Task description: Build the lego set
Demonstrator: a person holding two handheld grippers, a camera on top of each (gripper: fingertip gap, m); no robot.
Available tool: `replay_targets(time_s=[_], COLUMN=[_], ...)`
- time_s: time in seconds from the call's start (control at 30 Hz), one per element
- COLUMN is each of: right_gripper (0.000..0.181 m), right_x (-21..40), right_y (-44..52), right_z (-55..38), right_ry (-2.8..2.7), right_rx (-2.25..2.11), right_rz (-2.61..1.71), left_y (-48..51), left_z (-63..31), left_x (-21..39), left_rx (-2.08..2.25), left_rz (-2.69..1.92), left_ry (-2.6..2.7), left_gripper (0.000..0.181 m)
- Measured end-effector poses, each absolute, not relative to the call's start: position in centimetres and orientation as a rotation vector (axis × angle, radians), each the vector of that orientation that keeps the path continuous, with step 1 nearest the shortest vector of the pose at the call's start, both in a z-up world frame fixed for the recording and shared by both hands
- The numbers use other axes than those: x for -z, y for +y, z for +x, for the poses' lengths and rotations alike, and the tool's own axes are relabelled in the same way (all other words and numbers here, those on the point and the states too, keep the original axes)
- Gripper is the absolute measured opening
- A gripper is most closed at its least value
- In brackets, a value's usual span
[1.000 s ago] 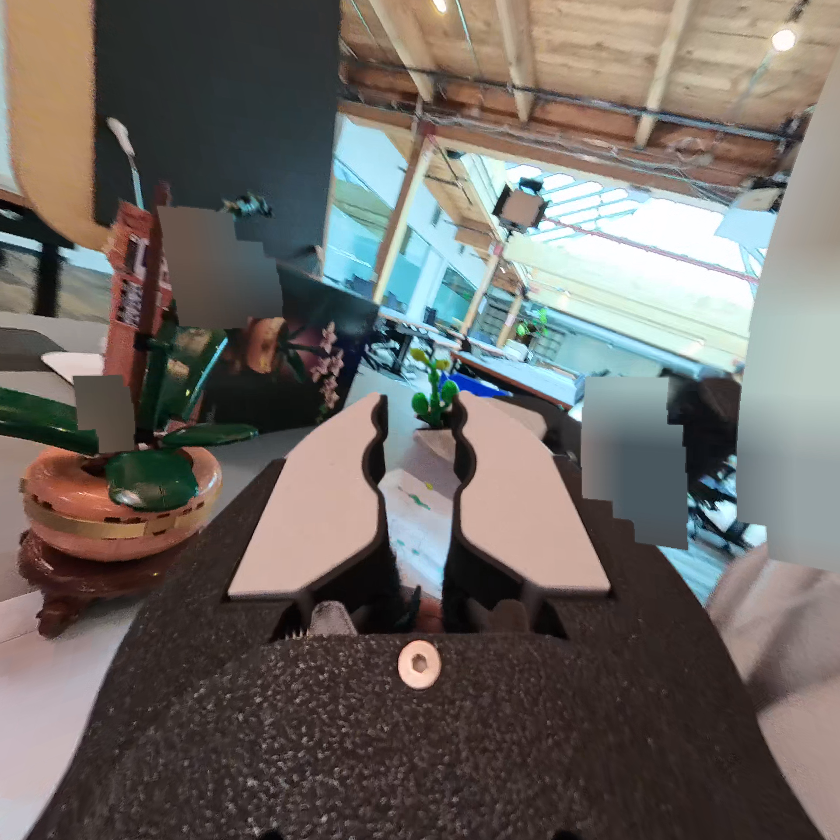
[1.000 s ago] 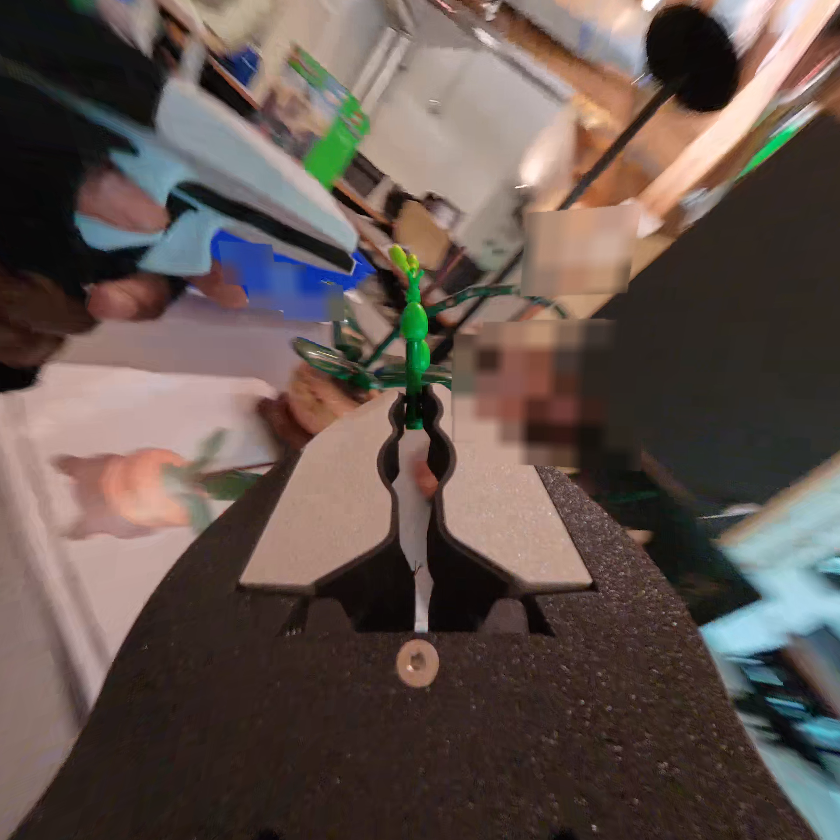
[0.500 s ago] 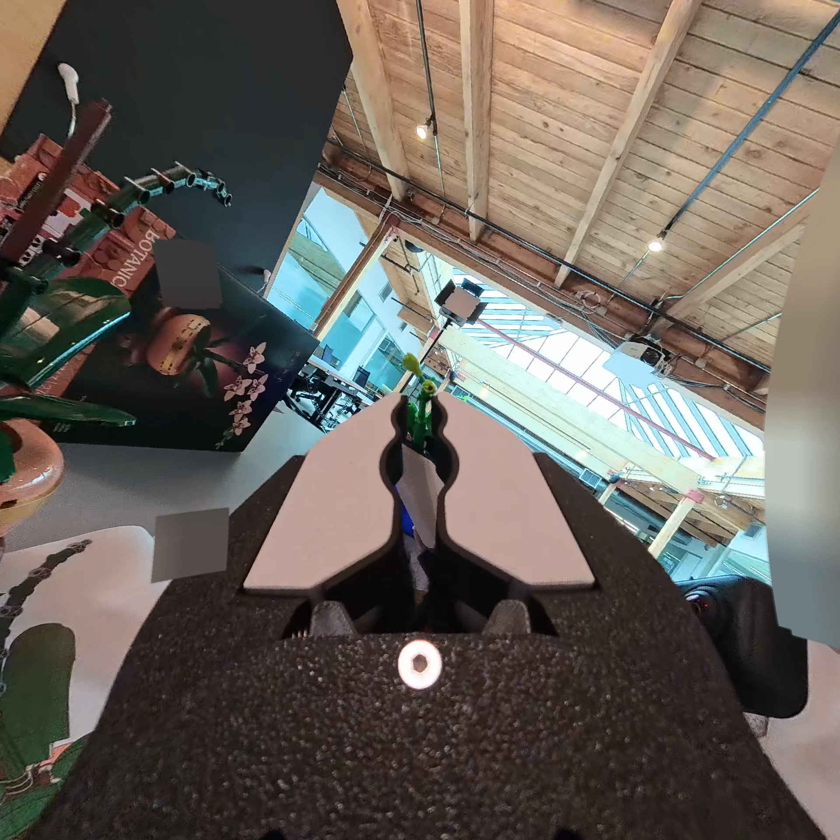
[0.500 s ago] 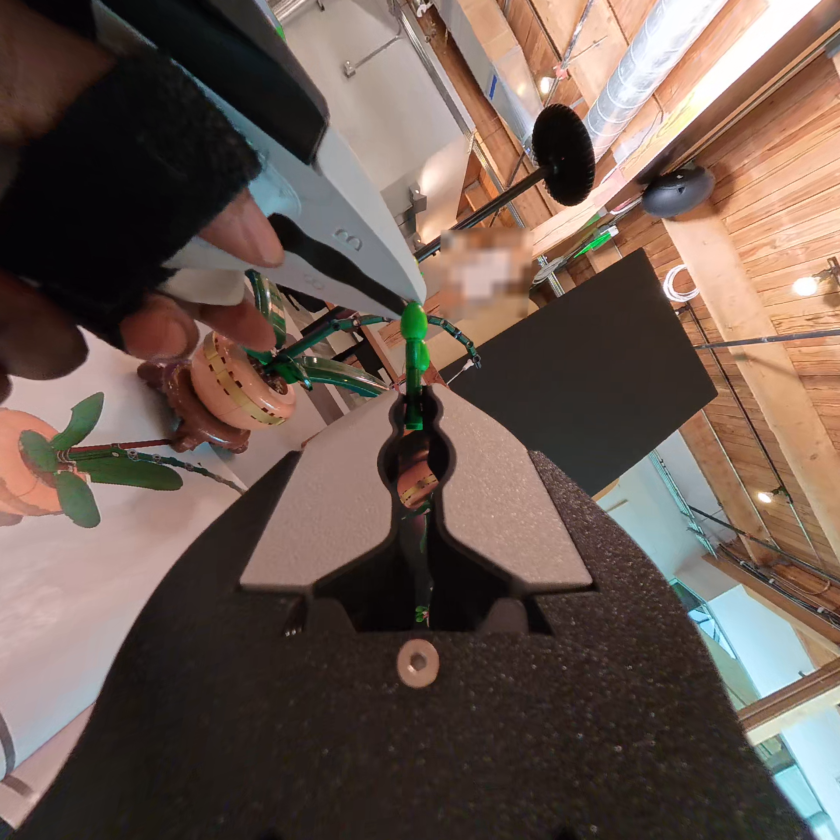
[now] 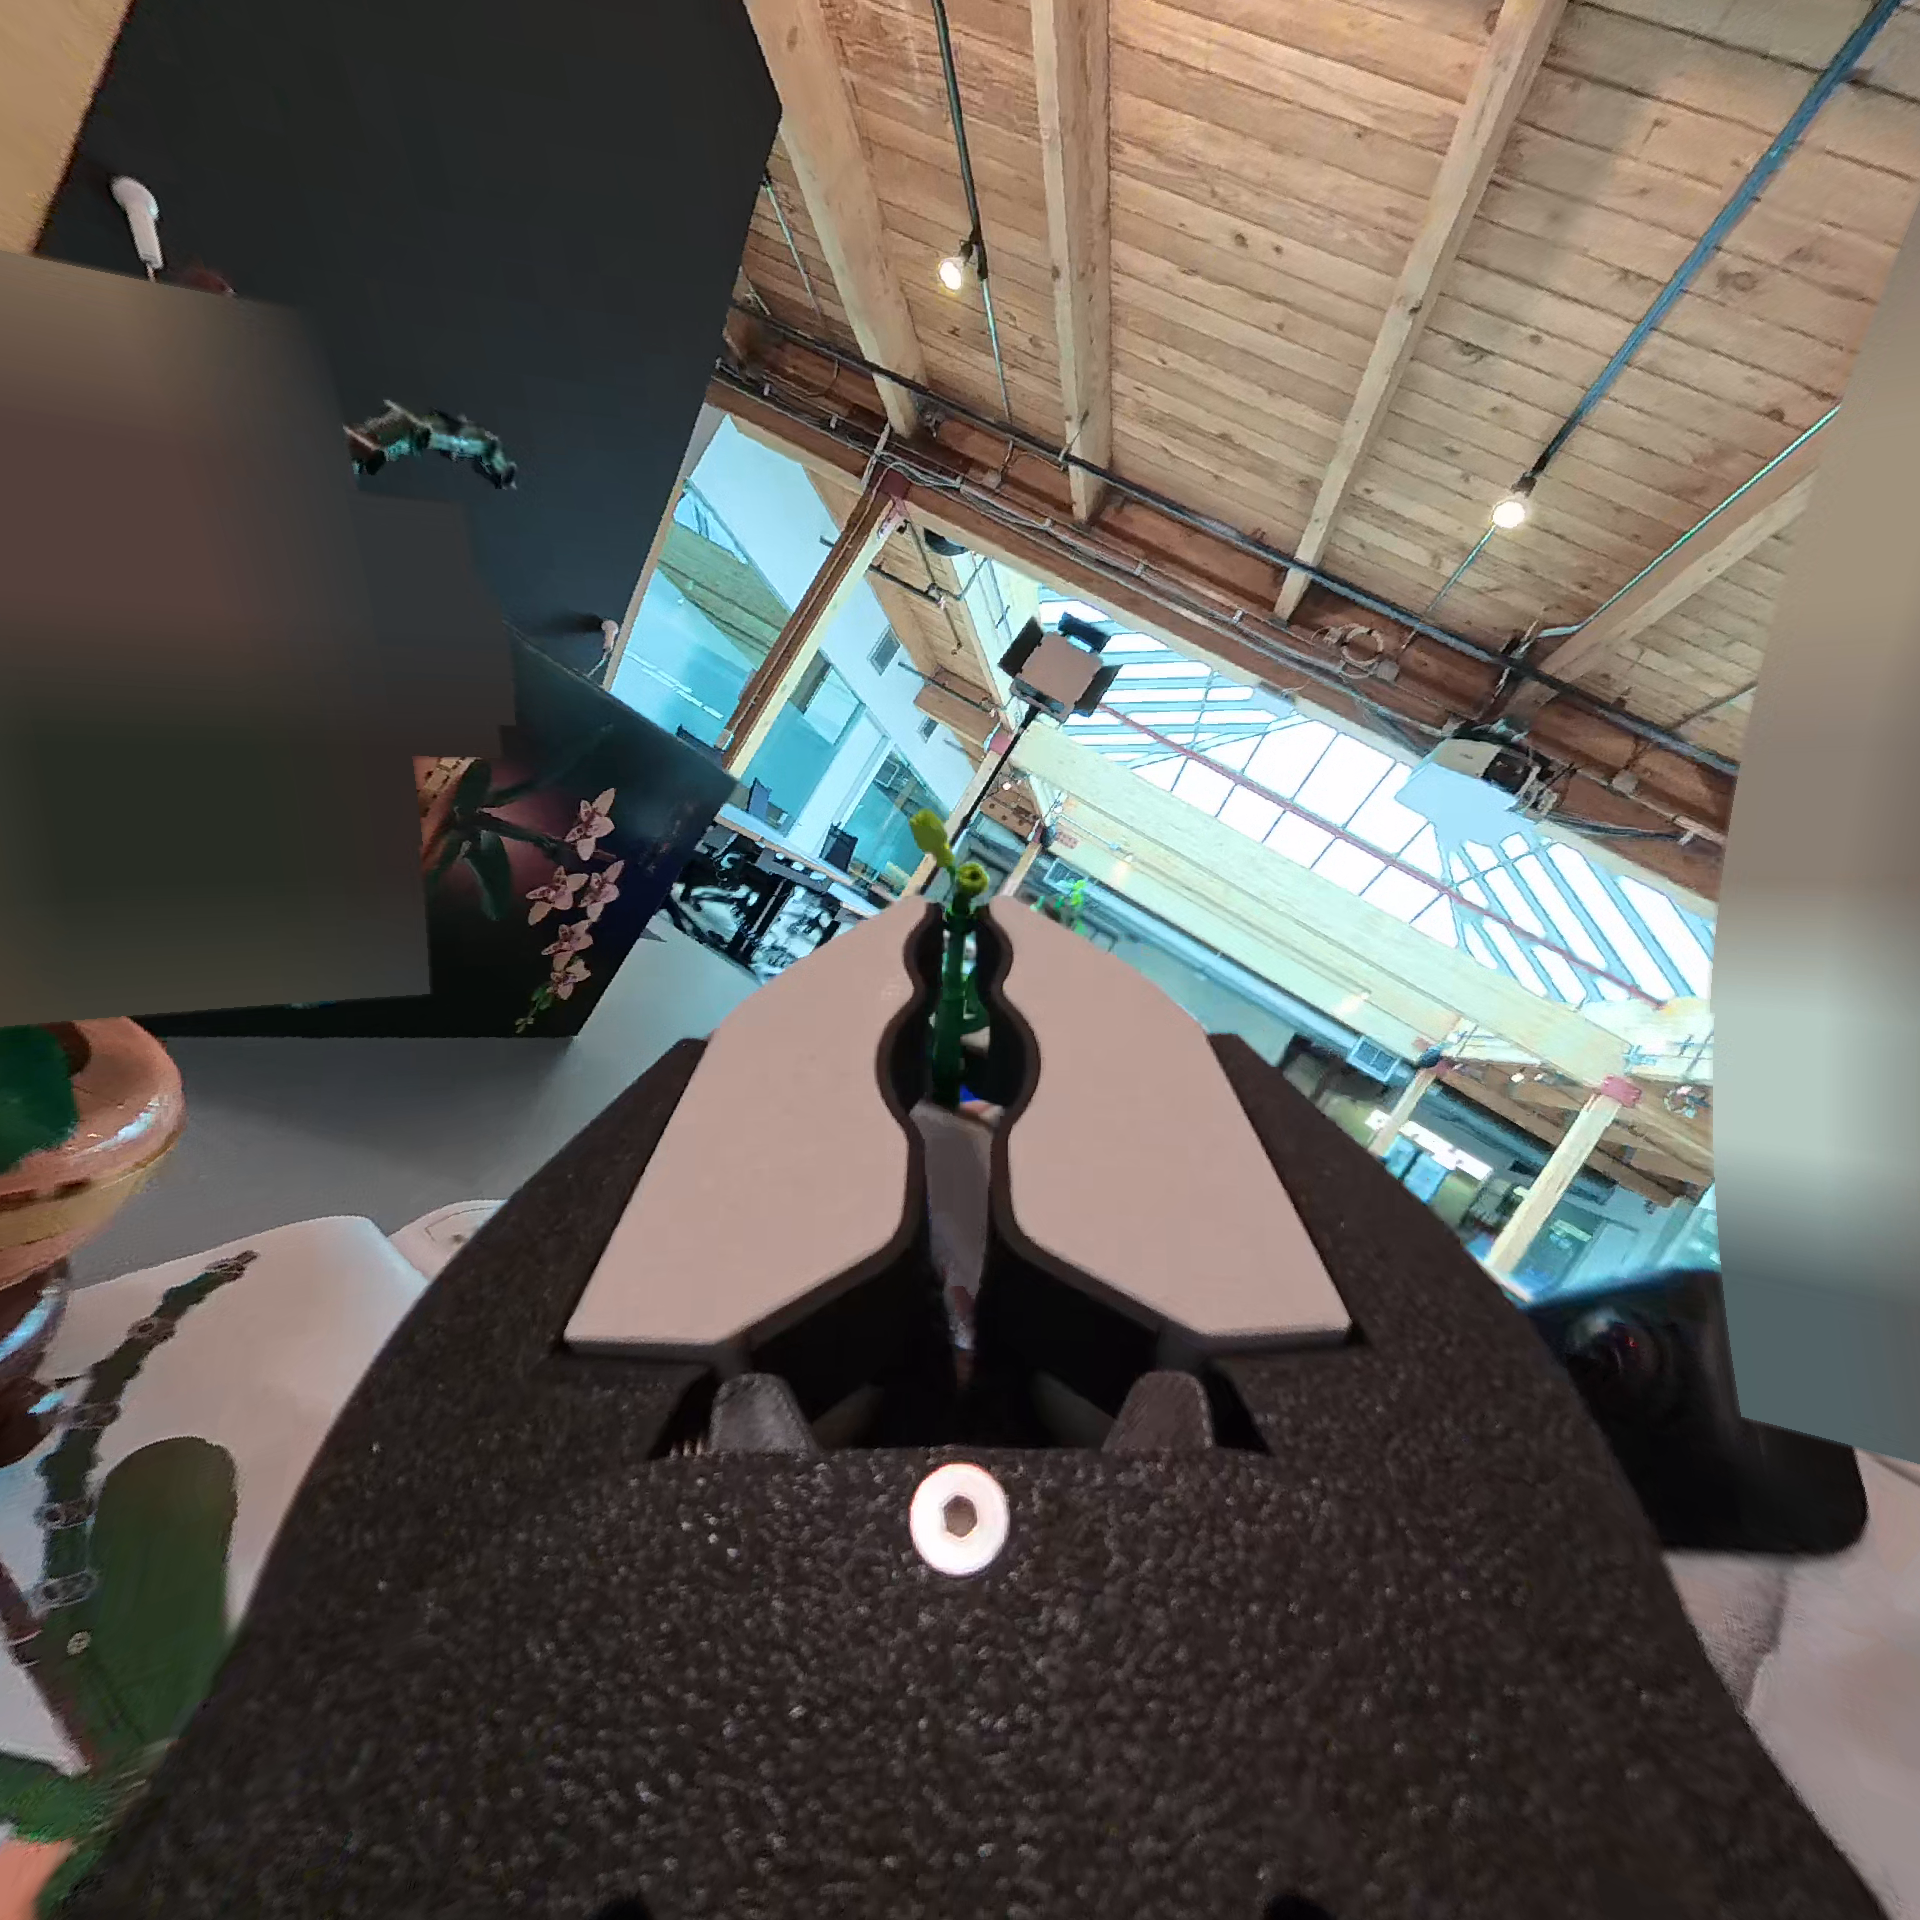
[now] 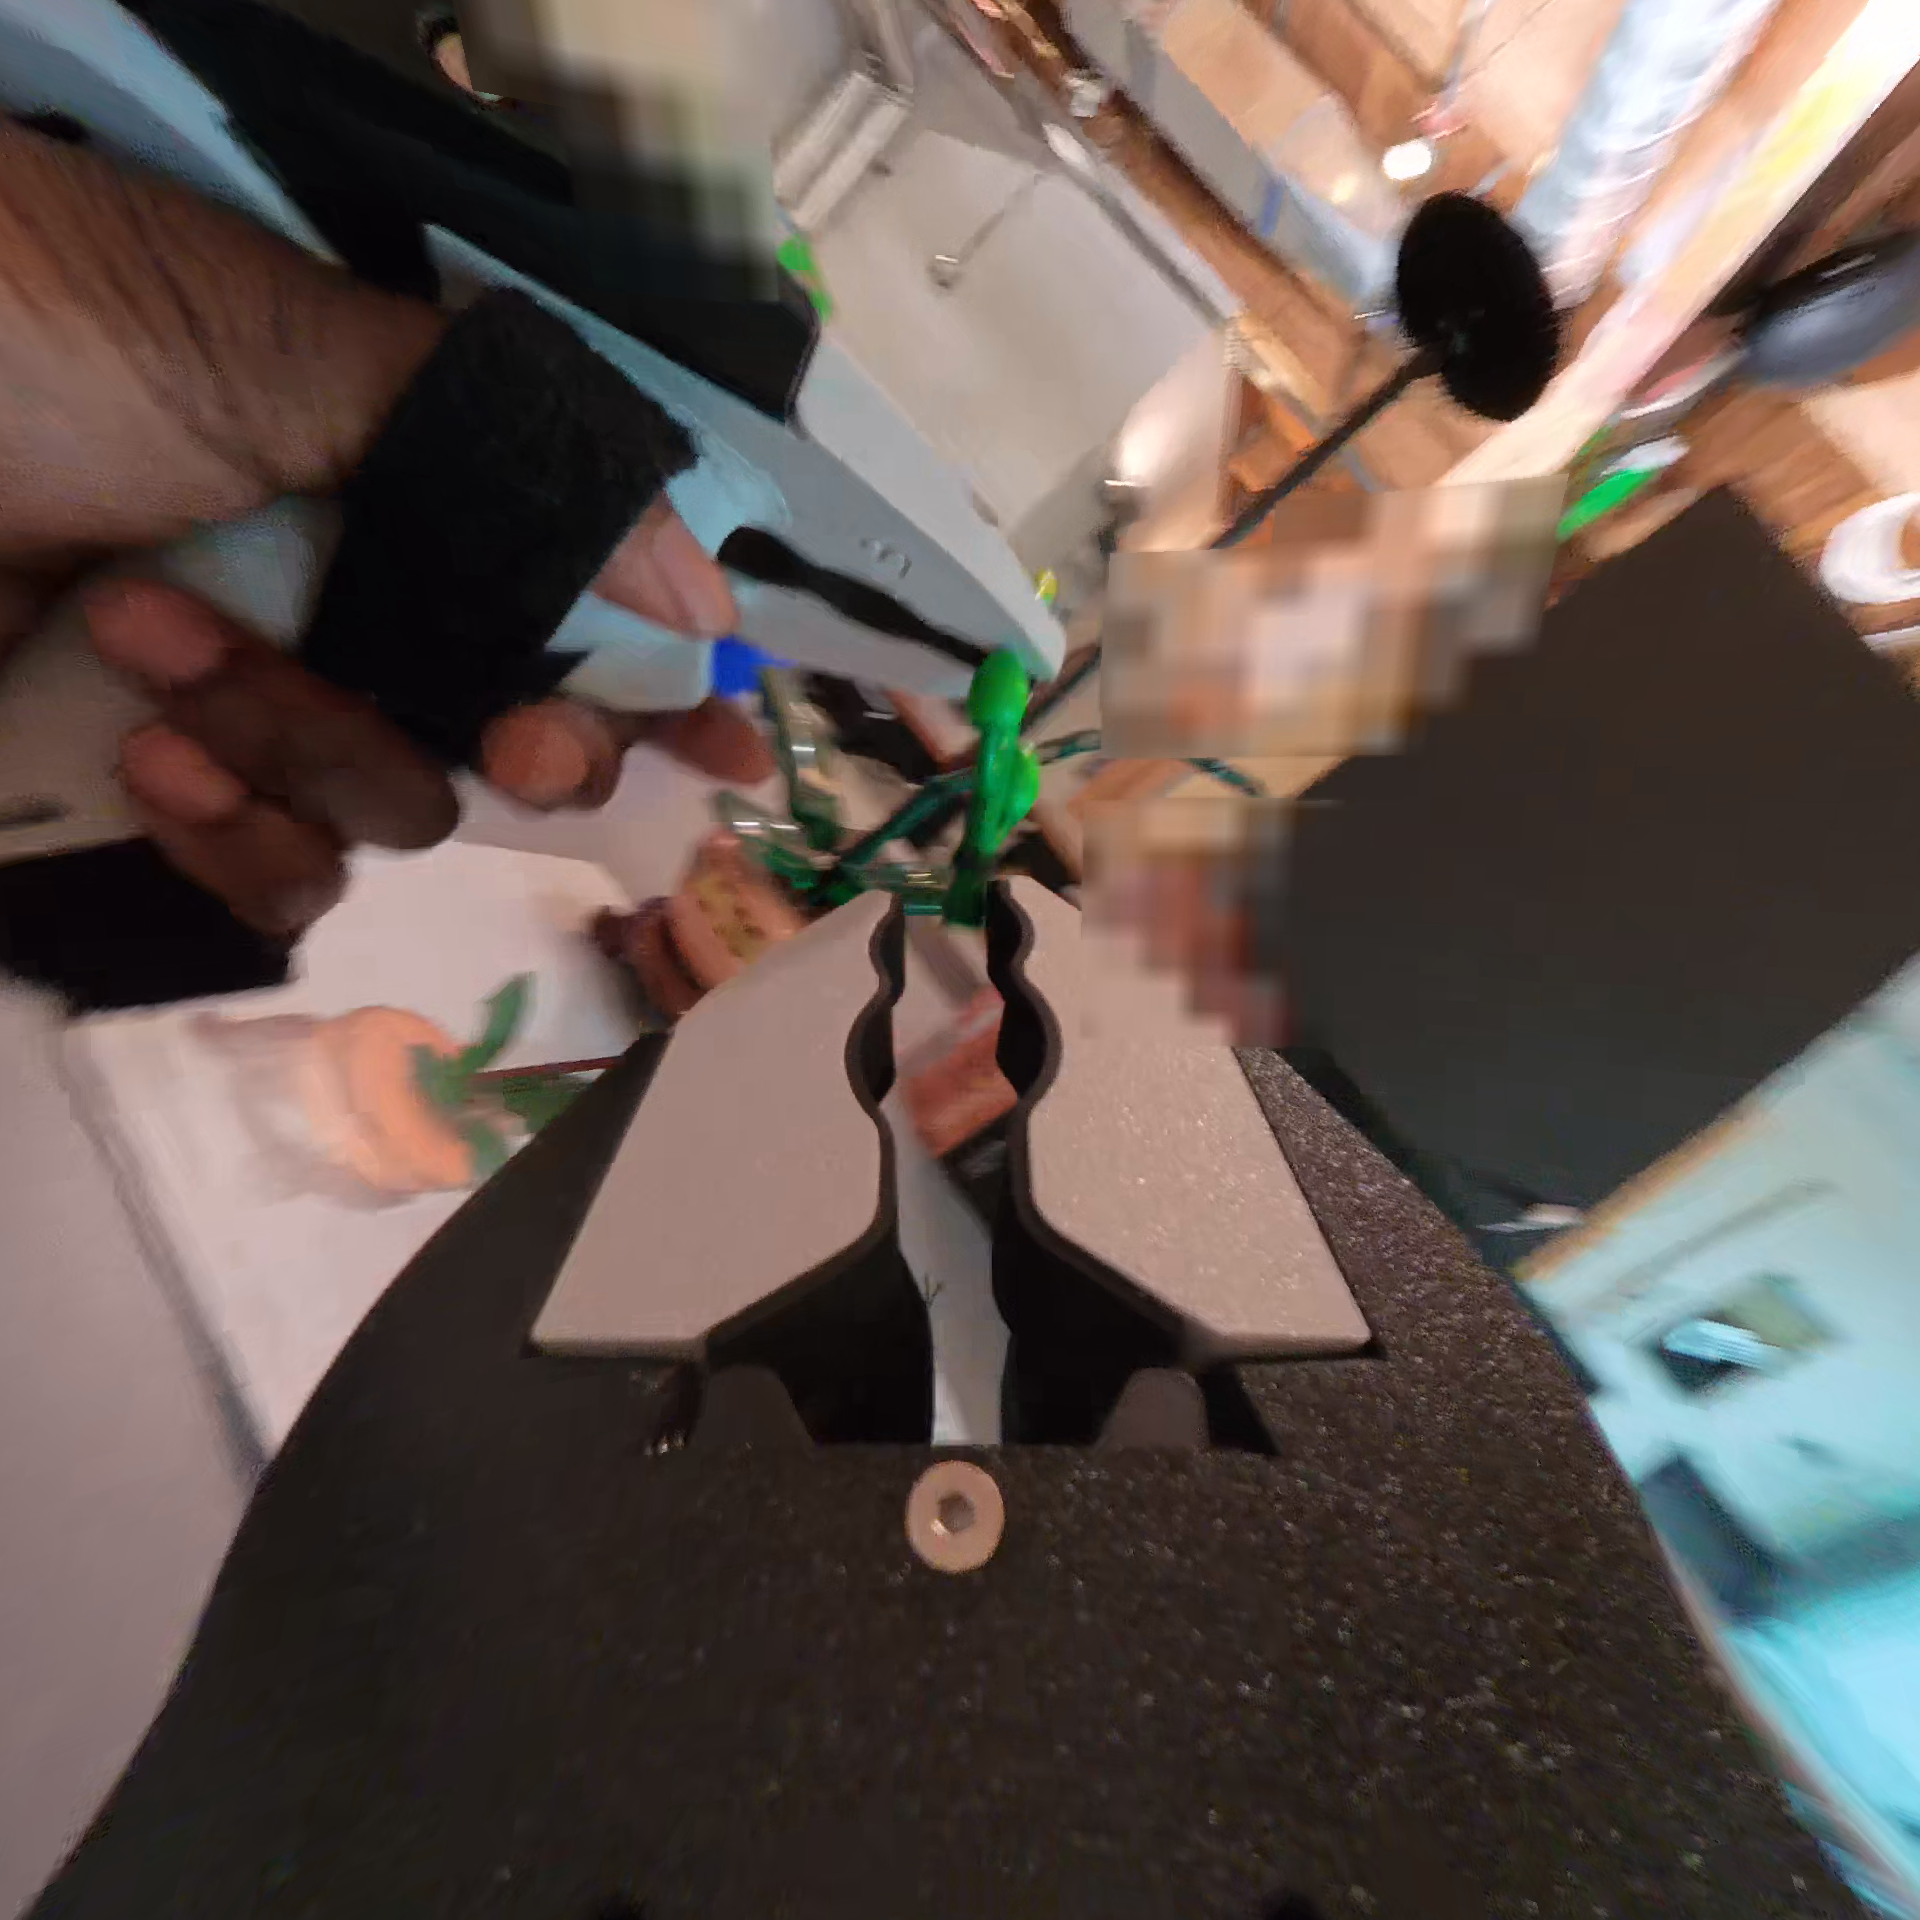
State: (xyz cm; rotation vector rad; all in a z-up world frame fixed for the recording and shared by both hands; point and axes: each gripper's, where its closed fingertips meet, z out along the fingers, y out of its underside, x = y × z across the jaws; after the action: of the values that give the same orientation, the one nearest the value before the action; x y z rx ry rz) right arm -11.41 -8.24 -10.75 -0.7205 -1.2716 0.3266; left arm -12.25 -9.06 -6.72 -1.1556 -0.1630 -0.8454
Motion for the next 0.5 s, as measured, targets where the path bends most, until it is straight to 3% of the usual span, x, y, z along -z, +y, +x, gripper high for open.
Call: replay_targets(time_s=[0.13,0.27,0.33,0.5], right_gripper=[0.015,0.017,0.008,0.006], right_x=[14.3,16.7,18.0,21.9], right_y=[-6.0,3.6,8.7,10.8], right_z=[-7.8,1.1,4.8,5.1], right_ry=[-1.555,-1.702,-1.641,-1.680], right_rx=[-0.675,-0.612,-0.506,-0.621], right_rz=[-0.976,-1.482,-1.749,-2.053], left_y=[-9.0,-8.9,-8.7,-7.5], left_z=[-14.2,-14.9,-14.4,-12.3], left_x=[8.5,10.3,10.8,13.2], left_rx=[0.560,0.299,0.282,0.275], left_rz=[-1.440,-1.657,-1.673,-1.740], left_ry=[0.015,0.213,0.241,0.306], left_gripper=[0.005,0.004,0.004,0.005])
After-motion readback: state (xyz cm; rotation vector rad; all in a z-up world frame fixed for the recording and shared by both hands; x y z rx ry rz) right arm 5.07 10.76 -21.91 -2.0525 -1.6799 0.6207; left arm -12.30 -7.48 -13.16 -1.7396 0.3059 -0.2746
